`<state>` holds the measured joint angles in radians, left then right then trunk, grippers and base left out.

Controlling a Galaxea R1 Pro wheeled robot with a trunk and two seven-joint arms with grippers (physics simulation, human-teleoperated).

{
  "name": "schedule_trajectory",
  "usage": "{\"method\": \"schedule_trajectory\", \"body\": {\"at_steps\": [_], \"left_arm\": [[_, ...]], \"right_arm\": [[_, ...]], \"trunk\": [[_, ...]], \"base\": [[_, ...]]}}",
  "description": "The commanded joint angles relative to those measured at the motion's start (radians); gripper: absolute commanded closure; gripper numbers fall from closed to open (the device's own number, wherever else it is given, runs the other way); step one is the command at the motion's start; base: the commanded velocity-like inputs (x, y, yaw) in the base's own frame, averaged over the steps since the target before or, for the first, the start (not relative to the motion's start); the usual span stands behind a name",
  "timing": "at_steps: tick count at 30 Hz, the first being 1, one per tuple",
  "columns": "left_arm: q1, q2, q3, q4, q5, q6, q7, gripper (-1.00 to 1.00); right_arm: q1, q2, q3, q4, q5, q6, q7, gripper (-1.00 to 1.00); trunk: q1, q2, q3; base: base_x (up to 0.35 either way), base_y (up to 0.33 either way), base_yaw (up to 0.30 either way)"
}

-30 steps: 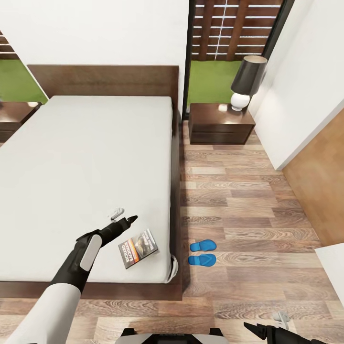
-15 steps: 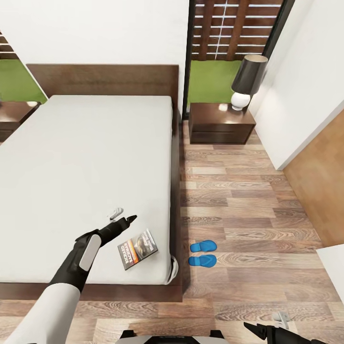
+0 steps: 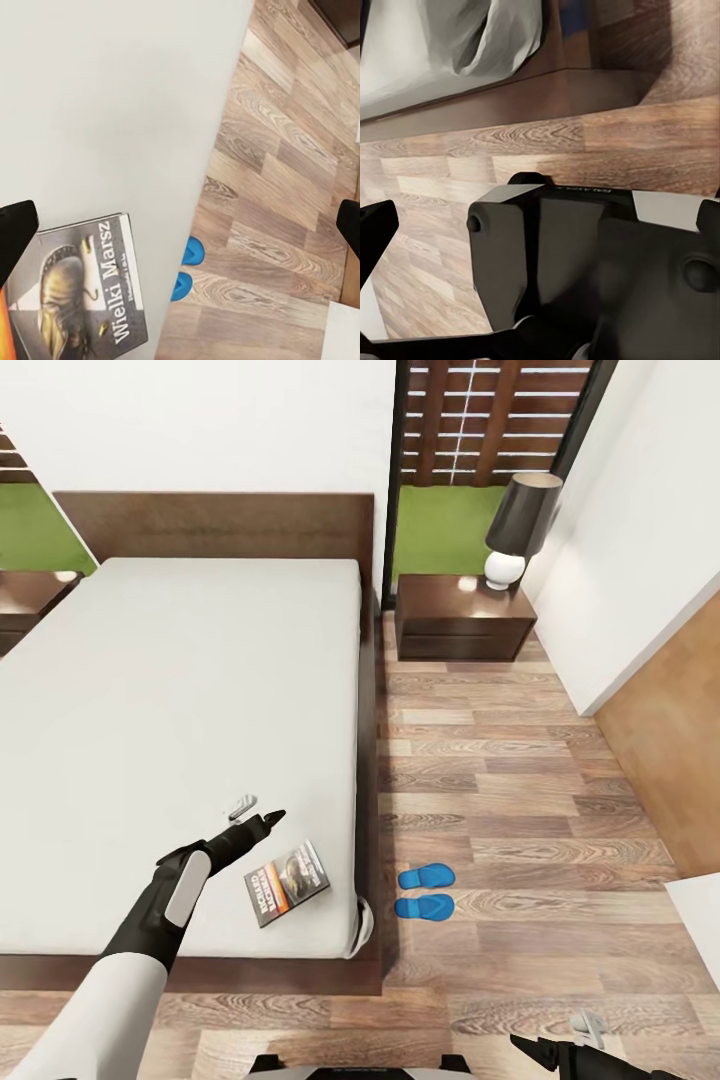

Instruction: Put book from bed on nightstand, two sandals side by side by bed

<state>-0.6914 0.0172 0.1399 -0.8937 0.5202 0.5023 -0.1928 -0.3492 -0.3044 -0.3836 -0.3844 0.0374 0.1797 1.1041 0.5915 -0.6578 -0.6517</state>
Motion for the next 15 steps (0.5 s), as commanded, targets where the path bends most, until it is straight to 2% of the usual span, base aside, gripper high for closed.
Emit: {"method": "schedule_trajectory", "body": {"at_steps": [1, 15], "left_arm": [[0.0, 0.0, 0.003, -0.001, 0.004, 0.007, -0.003, -1.0], [0.0, 0.001, 0.003, 0.001, 0.004, 0.006, -0.002, -1.0]], "right_arm": [[-0.001, 0.001, -0.008, -0.001, 0.004, 0.01, 0.006, -1.0], [-0.001, 0.001, -0.008, -0.001, 0.004, 0.01, 0.006, -1.0]], "trunk": [[0.004, -0.008, -0.004], [0.058, -0.106, -0.048]], "base": [[0.0, 0.0, 0.0], [0.0, 0.0, 0.0]]}}
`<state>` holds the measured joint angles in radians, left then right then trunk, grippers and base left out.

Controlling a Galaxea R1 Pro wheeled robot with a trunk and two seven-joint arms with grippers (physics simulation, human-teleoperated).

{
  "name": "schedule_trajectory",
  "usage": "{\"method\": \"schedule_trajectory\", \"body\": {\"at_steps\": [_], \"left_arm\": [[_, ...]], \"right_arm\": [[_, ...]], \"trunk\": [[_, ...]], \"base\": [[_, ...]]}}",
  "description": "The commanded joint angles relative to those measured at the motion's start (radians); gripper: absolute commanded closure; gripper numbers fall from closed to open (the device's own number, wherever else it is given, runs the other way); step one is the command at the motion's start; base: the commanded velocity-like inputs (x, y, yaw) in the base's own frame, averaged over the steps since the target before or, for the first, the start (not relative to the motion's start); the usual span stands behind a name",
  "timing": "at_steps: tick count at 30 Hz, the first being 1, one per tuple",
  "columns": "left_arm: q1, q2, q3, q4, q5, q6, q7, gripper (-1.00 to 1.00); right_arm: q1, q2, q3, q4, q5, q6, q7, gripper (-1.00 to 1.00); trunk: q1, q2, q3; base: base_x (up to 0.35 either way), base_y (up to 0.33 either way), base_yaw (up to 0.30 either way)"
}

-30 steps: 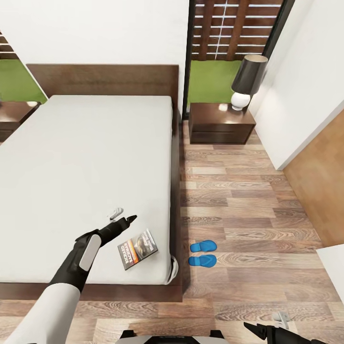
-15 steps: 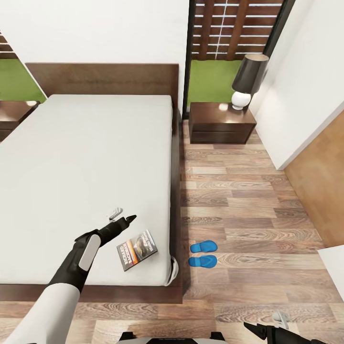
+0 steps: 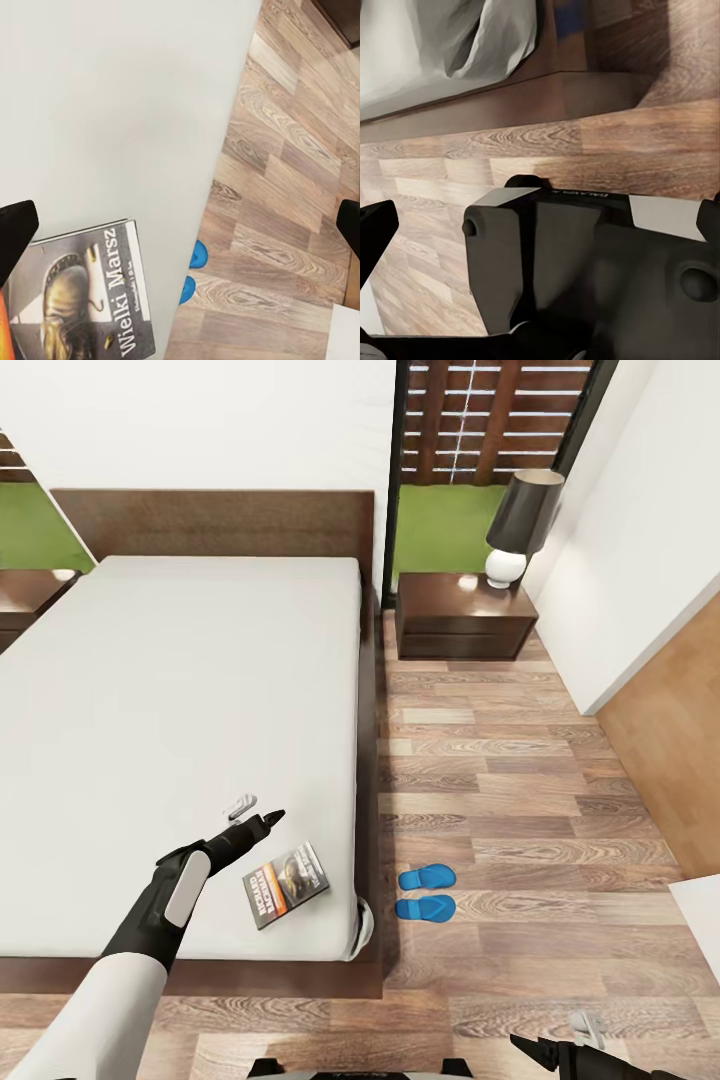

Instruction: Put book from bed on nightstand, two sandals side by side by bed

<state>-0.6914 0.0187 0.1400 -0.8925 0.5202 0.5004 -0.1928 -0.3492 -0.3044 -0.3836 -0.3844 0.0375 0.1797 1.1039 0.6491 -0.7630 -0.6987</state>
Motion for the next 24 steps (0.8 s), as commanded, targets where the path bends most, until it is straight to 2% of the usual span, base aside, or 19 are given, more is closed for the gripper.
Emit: {"method": "schedule_trajectory", "body": {"at_steps": [1, 24], "left_arm": [[0.0, 0.0, 0.003, 0.0, 0.004, 0.007, -0.003, -1.0], [0.0, 0.0, 0.003, 0.0, 0.007, 0.009, -0.003, -1.0]], "right_arm": [[-0.001, 0.001, -0.008, -0.001, 0.004, 0.01, 0.006, -1.0], [-0.001, 0.001, -0.008, -0.001, 0.004, 0.01, 0.006, -1.0]], "trunk": [[0.004, -0.008, -0.004], [0.092, -0.169, -0.076]], "base": [[0.0, 0.0, 0.0], [0.0, 0.0, 0.0]]}}
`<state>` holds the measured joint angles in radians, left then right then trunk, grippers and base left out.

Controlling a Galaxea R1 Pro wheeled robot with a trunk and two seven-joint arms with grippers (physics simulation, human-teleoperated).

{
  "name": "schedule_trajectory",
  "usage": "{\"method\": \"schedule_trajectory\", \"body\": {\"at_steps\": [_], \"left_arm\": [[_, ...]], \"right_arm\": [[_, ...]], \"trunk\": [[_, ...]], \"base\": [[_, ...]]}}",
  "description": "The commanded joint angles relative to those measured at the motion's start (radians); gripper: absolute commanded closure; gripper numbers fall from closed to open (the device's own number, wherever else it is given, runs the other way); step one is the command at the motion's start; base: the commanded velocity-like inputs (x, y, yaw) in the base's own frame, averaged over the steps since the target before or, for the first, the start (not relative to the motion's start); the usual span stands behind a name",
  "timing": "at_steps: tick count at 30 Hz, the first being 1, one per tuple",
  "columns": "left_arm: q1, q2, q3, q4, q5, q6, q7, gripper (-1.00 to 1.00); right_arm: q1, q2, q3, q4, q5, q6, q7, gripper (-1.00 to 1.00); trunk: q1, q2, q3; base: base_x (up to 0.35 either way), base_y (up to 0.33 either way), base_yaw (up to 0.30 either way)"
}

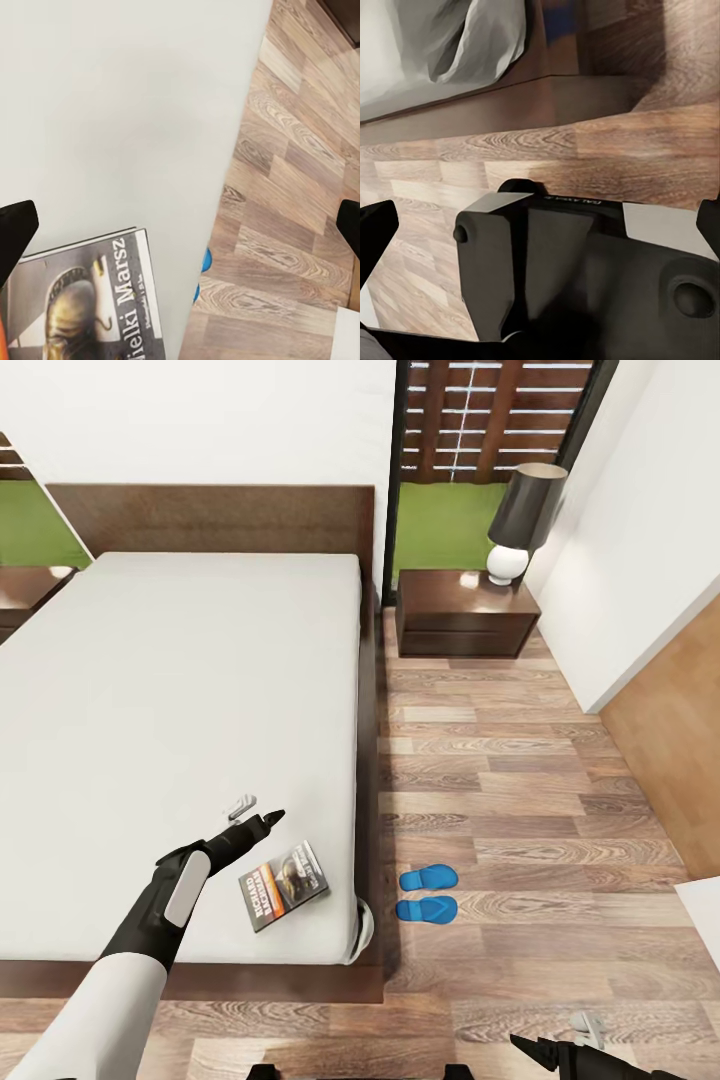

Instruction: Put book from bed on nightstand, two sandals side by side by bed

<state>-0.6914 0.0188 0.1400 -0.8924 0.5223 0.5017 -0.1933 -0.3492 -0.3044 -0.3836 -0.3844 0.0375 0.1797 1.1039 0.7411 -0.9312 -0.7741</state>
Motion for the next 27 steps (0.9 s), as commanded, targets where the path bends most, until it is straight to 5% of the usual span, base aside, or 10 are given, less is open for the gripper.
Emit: {"method": "schedule_trajectory", "body": {"at_steps": [1, 27], "left_arm": [[0.0, 0.0, 0.003, -0.001, 0.005, 0.008, -0.003, -1.0], [0.0, 0.0, 0.003, 0.0, 0.005, 0.008, -0.003, -1.0]], "right_arm": [[-0.001, 0.001, -0.008, -0.001, 0.004, 0.01, 0.006, -1.0], [-0.001, 0.001, -0.008, -0.001, 0.004, 0.01, 0.005, -1.0]], "trunk": [[0.004, -0.008, -0.004], [0.104, -0.19, -0.085]], "base": [[0.0, 0.0, 0.0], [0.0, 0.0, 0.0]]}}
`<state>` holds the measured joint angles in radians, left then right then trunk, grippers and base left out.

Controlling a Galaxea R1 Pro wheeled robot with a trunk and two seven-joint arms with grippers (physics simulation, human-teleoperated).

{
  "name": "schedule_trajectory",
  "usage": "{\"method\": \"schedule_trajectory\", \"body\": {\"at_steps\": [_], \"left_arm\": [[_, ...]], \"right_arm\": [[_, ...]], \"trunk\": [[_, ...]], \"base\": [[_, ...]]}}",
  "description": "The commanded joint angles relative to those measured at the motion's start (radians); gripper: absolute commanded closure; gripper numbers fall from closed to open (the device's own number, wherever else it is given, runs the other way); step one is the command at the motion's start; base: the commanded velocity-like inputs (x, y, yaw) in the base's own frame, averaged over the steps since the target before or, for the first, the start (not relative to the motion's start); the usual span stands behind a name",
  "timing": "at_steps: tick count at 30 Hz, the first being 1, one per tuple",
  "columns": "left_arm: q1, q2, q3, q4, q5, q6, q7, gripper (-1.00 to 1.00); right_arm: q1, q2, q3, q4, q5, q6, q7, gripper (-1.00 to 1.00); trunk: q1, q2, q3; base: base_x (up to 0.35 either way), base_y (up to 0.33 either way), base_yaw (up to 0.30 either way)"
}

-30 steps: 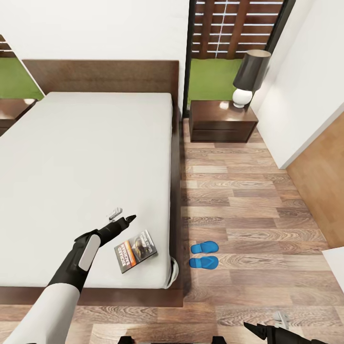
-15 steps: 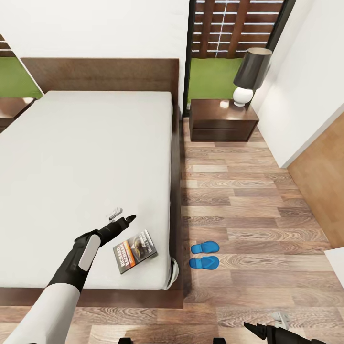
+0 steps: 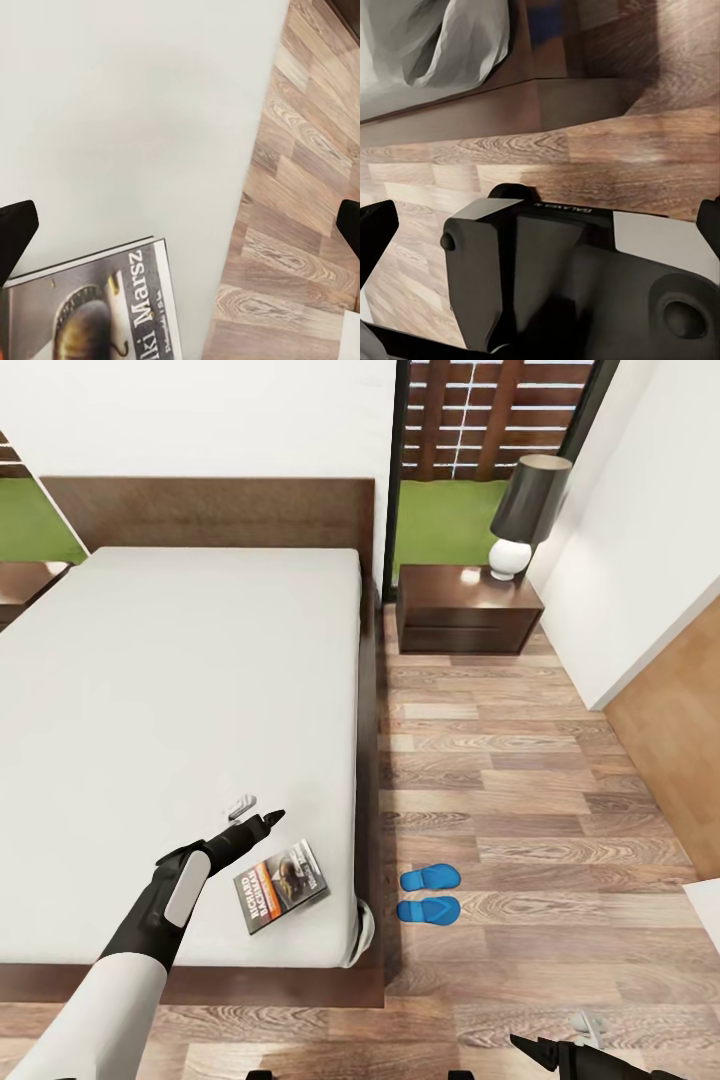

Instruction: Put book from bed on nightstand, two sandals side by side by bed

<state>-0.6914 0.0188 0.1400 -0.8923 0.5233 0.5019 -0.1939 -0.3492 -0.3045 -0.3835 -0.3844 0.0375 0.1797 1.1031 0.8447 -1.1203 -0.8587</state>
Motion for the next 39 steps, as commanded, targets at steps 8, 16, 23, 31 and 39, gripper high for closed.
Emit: {"method": "schedule_trajectory", "body": {"at_steps": [8, 16, 23, 31, 39], "left_arm": [[0.0, 0.0, 0.003, -0.001, 0.004, 0.007, -0.002, -1.0], [0.0, 0.0, 0.003, 0.0, 0.004, 0.007, -0.002, -1.0], [0.0, 0.0, 0.003, -0.001, 0.004, 0.007, -0.002, -1.0], [0.0, 0.0, 0.003, 0.0, 0.004, 0.007, -0.002, -1.0], [0.0, 0.0, 0.003, -0.001, 0.004, 0.007, -0.002, -1.0]], "right_arm": [[-0.001, 0.001, -0.008, -0.001, 0.004, 0.01, 0.006, -1.0], [-0.001, 0.001, -0.008, -0.001, 0.004, 0.01, 0.006, -1.0], [-0.001, 0.001, -0.008, -0.001, 0.004, 0.01, 0.006, -1.0], [-0.001, 0.001, -0.008, -0.001, 0.004, 0.01, 0.006, -1.0], [-0.001, 0.001, -0.008, -0.001, 0.004, 0.01, 0.006, -1.0]], "trunk": [[0.031, -0.057, -0.026], [0.061, -0.113, -0.051], [0.088, -0.162, -0.073], [0.119, -0.218, -0.098], [0.15, -0.274, -0.123]], "base": [[0.0, 0.0, 0.0], [0.0, 0.0, 0.0], [0.0, 0.0, 0.0], [0.0, 0.0, 0.0], [0.0, 0.0, 0.0]]}}
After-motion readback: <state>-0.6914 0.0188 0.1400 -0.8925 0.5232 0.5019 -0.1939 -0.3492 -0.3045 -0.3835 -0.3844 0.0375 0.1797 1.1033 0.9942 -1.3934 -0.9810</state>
